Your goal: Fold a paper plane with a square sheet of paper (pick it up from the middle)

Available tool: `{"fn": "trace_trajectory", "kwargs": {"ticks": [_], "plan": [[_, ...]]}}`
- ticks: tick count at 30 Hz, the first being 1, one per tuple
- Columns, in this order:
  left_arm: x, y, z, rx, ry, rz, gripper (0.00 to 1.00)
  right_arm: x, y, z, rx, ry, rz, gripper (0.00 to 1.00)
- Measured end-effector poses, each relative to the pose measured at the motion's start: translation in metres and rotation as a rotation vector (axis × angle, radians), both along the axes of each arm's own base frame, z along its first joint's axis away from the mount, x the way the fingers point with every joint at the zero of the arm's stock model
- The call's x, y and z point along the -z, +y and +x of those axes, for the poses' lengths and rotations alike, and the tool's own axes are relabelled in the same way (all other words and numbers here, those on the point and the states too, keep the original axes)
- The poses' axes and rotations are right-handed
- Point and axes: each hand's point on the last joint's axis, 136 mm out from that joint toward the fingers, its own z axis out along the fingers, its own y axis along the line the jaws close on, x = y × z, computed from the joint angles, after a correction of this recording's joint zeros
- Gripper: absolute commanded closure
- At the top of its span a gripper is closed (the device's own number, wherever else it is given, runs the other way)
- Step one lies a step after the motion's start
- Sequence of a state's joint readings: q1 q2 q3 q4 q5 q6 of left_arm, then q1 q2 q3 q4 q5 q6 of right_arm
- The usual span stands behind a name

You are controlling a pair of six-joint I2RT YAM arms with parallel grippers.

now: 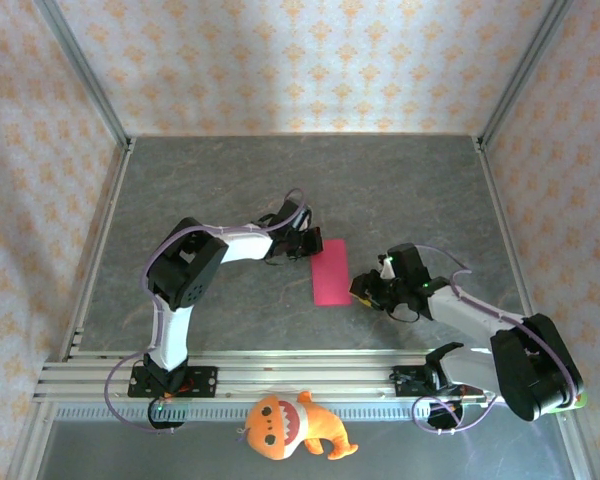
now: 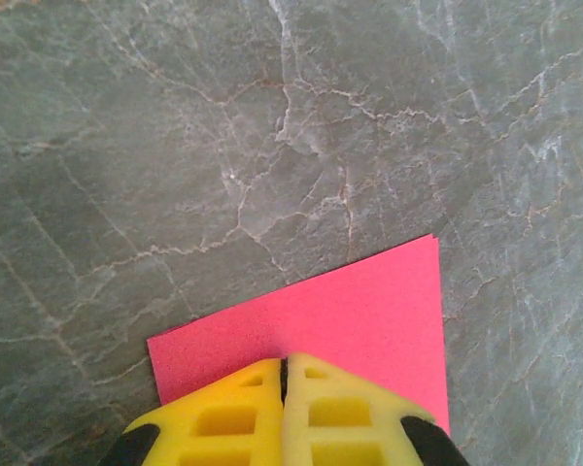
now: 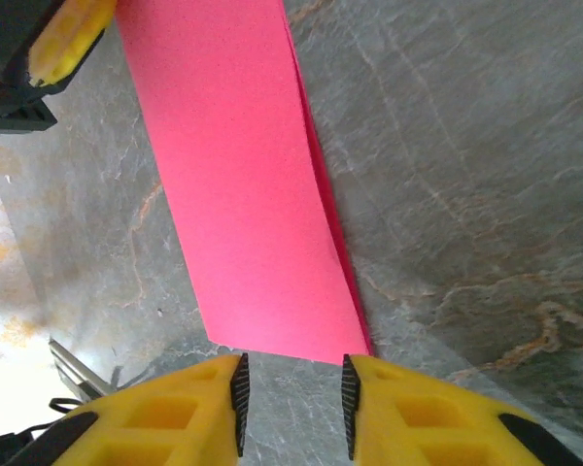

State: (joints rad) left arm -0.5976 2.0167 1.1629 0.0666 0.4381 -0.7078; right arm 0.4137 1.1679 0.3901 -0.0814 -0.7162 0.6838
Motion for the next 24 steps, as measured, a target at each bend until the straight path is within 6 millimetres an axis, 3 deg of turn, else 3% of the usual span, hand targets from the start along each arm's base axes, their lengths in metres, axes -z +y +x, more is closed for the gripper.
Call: {"fn": "trace_trajectory", "kwargs": {"ticks": [12,24], "plan": [[0.001,0.001,0.0,0.01,-0.03,-0.042,1.0,0.017,0.01,-0.012,-0.026,0.078,-0.015,0.6],[0.0,0.0,0.0,0.013,-0.028,-0.048,1.0,0.003,0.018,0.005,0.001,0.019,0.043,0.67]]}}
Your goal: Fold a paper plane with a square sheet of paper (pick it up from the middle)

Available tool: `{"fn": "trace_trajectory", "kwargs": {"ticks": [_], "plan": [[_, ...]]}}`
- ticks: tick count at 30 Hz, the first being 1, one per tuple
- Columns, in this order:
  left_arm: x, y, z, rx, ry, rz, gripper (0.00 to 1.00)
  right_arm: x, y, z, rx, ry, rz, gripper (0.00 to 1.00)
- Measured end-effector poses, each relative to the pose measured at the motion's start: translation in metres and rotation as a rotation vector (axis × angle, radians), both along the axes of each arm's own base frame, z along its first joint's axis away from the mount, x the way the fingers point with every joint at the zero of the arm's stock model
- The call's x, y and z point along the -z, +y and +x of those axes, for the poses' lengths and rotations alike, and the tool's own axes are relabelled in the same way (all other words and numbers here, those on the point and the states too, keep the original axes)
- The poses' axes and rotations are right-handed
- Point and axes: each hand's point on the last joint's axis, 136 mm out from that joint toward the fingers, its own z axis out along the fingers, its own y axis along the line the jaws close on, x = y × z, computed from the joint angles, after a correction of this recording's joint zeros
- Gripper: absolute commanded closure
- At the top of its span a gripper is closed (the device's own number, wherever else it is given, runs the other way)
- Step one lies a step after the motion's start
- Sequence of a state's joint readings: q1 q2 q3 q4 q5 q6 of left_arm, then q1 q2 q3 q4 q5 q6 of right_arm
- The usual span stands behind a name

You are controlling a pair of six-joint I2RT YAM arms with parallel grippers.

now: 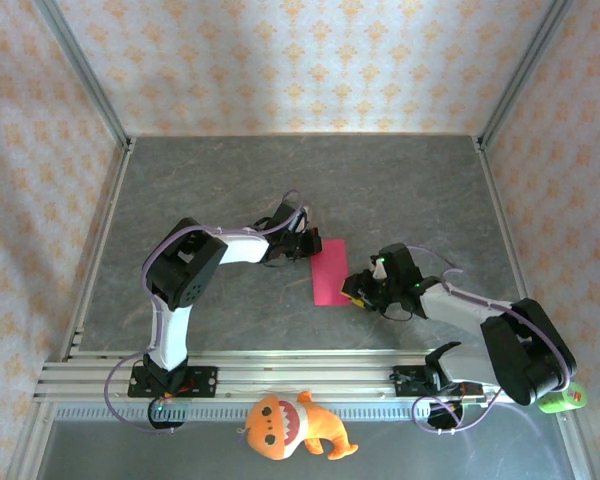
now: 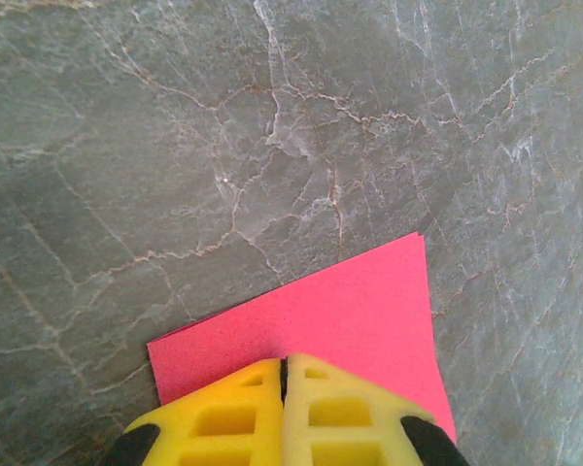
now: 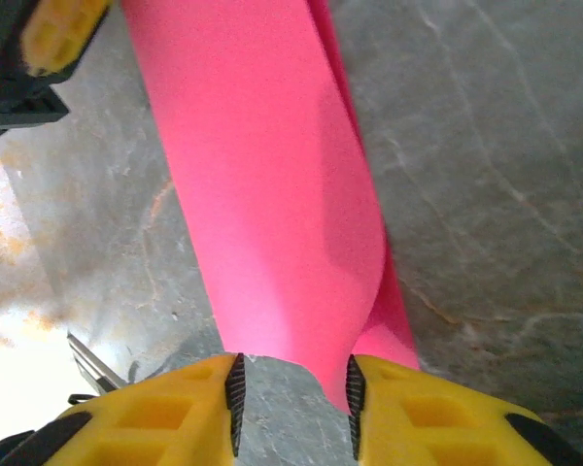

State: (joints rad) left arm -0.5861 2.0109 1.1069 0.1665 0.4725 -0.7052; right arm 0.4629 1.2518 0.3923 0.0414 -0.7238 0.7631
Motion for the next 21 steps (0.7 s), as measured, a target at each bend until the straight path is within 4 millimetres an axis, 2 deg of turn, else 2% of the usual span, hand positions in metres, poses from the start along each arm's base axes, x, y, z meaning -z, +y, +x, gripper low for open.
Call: {"fn": "trace_trajectory", "kwargs": {"ticks": [7,10,14,21], "plan": [[-0.001,-0.002,-0.001,0.011,0.004,-0.014,1.0,-0.004,-0.001,0.025,0.019,-0.027,0.064,0.68],[-0.001,-0.002,-0.002,0.013,0.006,-0.016,1.0,-0.004,0.001,0.035,0.001,-0.031,0.086,0.77],[-0.001,-0.002,-0.002,0.015,0.009,-0.019,1.0,-0.002,0.005,0.037,-0.039,-0.025,0.109,0.79],[-0.001,-0.004,-0.004,0.025,0.018,-0.029,1.0,0.001,-0.001,0.045,-0.075,-0.032,0.111,0.79]]}}
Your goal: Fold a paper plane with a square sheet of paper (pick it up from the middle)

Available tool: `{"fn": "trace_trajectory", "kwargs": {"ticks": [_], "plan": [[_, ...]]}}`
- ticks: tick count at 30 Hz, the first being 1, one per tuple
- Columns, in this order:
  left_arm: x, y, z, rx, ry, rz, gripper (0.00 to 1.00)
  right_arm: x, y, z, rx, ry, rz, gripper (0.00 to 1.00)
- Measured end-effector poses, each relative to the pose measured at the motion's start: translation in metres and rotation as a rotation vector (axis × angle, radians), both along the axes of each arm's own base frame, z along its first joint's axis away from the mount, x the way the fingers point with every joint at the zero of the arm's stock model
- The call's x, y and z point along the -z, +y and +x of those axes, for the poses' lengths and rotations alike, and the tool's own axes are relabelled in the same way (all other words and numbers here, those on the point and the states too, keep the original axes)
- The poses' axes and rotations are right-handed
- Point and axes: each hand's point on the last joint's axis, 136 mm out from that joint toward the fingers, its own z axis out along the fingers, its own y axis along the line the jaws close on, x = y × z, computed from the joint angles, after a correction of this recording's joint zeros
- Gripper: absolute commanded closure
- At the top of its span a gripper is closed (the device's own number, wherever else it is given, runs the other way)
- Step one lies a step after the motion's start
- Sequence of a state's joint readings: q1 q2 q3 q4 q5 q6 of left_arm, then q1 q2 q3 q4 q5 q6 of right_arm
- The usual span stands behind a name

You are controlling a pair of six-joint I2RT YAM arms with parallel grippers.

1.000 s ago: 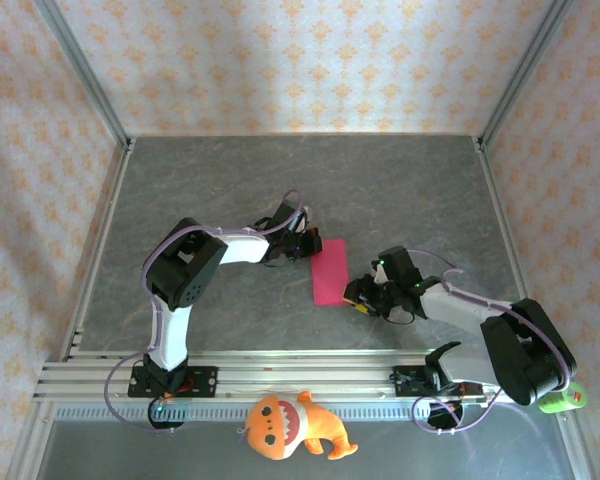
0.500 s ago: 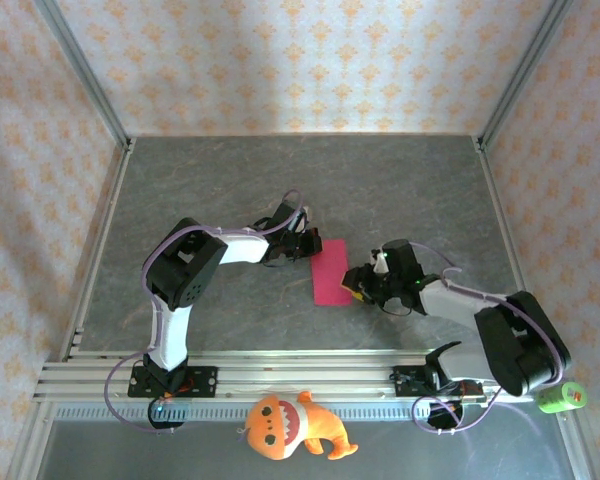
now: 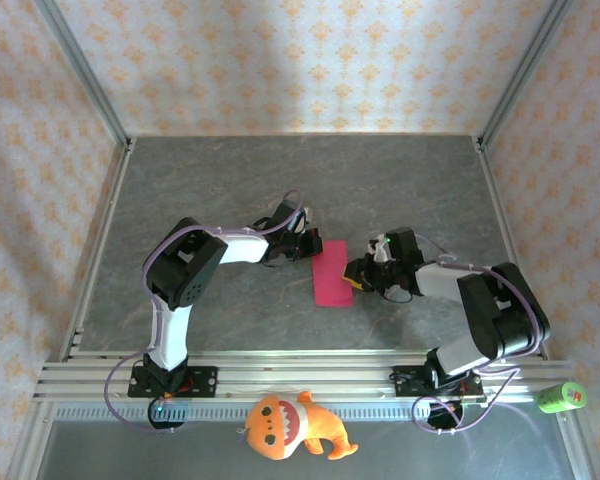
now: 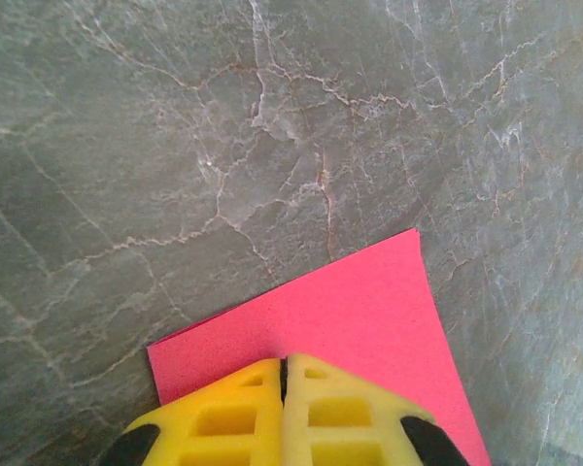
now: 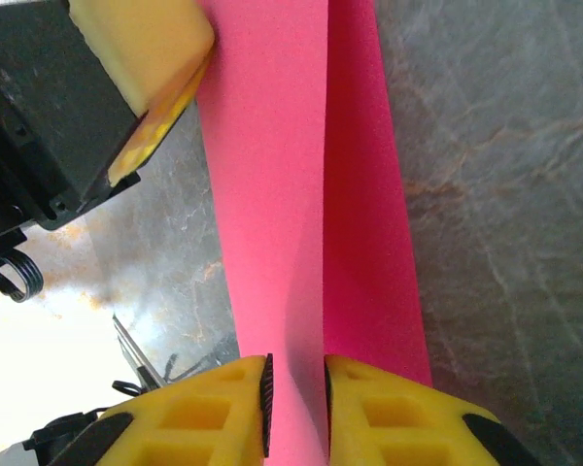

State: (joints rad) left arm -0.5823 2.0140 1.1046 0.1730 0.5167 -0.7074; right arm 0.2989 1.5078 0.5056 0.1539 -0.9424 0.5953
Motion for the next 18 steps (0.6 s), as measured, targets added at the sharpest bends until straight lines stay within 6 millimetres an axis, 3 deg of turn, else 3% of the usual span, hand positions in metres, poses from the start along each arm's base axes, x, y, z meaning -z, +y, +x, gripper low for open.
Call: {"fn": "trace_trajectory", "kwargs": {"ticks": [8,13,15,18], "plan": [[-0.0009,-0.0016,0.0013,0.002,0.002,-0.006,1.0,0.0065,-0.0048,0.0031,-0.02,0.021,0.014,0.85],[-0.0011,-0.0019,0.0016,0.003,0.006,-0.004,1.0,0.0057,-0.0068,0.0043,-0.02,0.018,0.024,0.96],[-0.0014,-0.0021,0.0018,0.003,0.005,-0.004,0.97,0.0055,-0.0068,0.0042,-0.021,0.02,0.029,1.0],[-0.0023,-0.0038,0.0001,0.013,0.009,-0.014,0.84,0.0051,-0.0062,0.0036,-0.024,0.023,0.034,1.0]]}}
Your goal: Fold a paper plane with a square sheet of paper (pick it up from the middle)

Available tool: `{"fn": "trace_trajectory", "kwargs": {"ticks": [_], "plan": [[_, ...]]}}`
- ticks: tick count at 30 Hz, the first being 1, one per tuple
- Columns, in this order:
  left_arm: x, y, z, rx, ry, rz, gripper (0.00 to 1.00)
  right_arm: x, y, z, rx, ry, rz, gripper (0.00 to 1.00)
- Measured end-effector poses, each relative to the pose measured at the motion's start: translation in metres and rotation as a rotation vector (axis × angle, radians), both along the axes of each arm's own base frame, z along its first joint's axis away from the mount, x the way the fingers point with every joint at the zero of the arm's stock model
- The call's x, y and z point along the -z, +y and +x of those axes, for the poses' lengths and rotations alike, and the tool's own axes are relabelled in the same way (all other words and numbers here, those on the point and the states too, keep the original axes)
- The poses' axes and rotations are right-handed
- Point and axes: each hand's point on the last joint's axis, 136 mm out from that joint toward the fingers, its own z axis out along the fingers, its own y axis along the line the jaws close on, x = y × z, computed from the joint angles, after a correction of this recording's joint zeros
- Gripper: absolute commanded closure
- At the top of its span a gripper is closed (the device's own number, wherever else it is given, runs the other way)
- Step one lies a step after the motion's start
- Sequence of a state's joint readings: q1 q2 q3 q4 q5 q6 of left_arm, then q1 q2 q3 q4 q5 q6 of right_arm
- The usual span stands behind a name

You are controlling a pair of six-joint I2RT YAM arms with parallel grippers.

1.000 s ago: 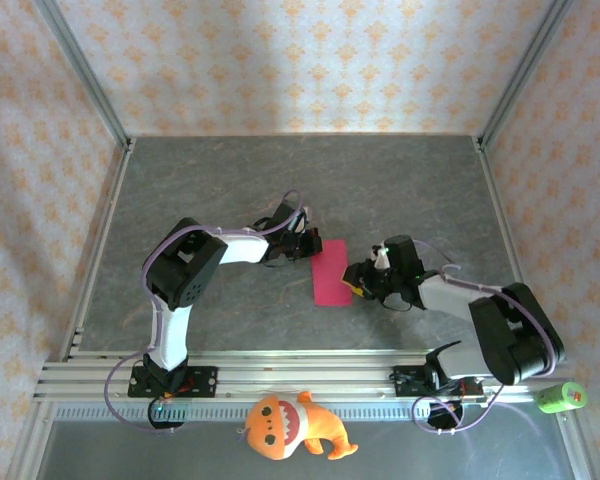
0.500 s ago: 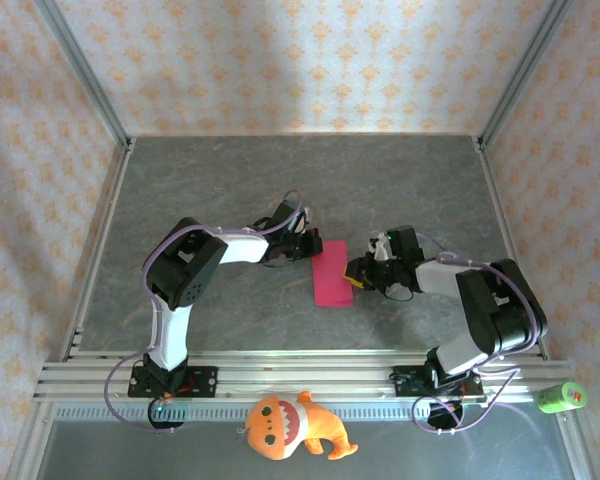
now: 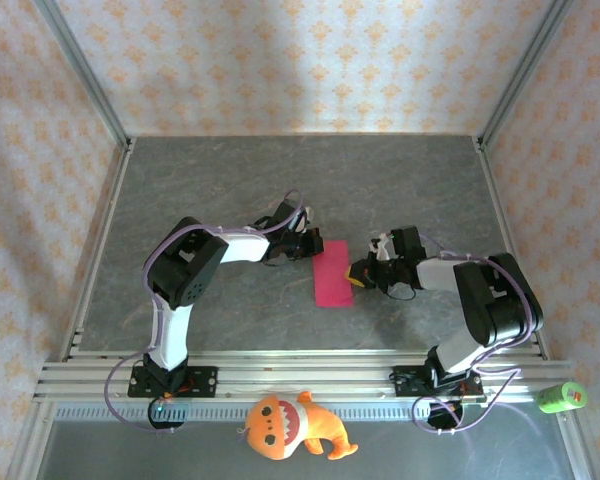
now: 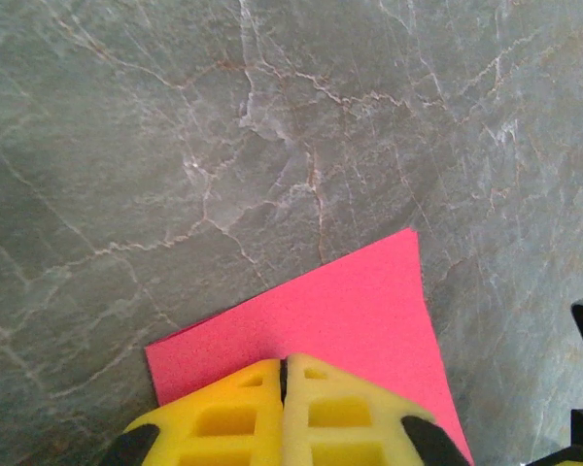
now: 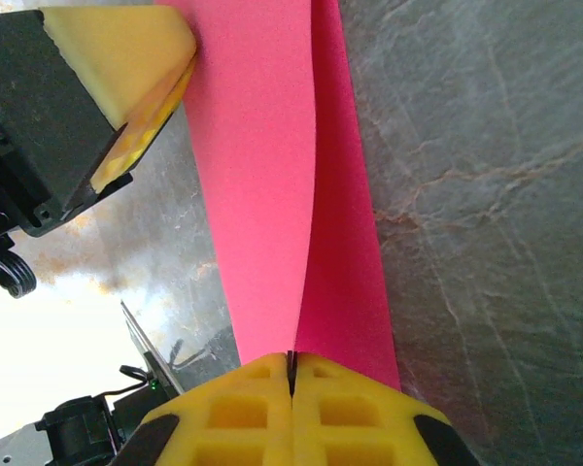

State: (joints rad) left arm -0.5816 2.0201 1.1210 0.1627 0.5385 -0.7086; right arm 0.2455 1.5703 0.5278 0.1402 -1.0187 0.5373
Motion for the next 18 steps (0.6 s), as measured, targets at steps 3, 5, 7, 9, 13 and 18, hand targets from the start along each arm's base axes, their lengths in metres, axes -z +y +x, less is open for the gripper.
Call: {"fn": "trace_trajectory", "kwargs": {"ticks": [3,5,7,9,13,18], "plan": [[-0.006,-0.001,-0.002,0.006,-0.012,-0.02,0.73,-0.001,0.0,0.001,0.0,-0.006,0.002,1.0],[-0.017,0.002,-0.007,0.005,-0.028,-0.034,0.64,-0.001,0.0,0.002,0.006,-0.004,0.005,1.0],[-0.037,0.005,-0.012,0.001,-0.064,-0.061,0.6,-0.003,0.0,0.003,0.025,-0.006,0.011,1.0],[-0.061,0.009,-0.017,-0.007,-0.113,-0.1,0.56,-0.004,-0.001,0.003,0.055,-0.009,0.017,1.0],[-0.098,0.021,-0.027,-0.036,-0.208,-0.151,0.51,-0.006,0.001,-0.001,0.124,-0.008,0.027,1.0],[-0.109,0.049,-0.049,-0.102,-0.259,-0.153,0.51,-0.014,0.009,0.002,0.182,-0.027,0.045,1.0]]}}
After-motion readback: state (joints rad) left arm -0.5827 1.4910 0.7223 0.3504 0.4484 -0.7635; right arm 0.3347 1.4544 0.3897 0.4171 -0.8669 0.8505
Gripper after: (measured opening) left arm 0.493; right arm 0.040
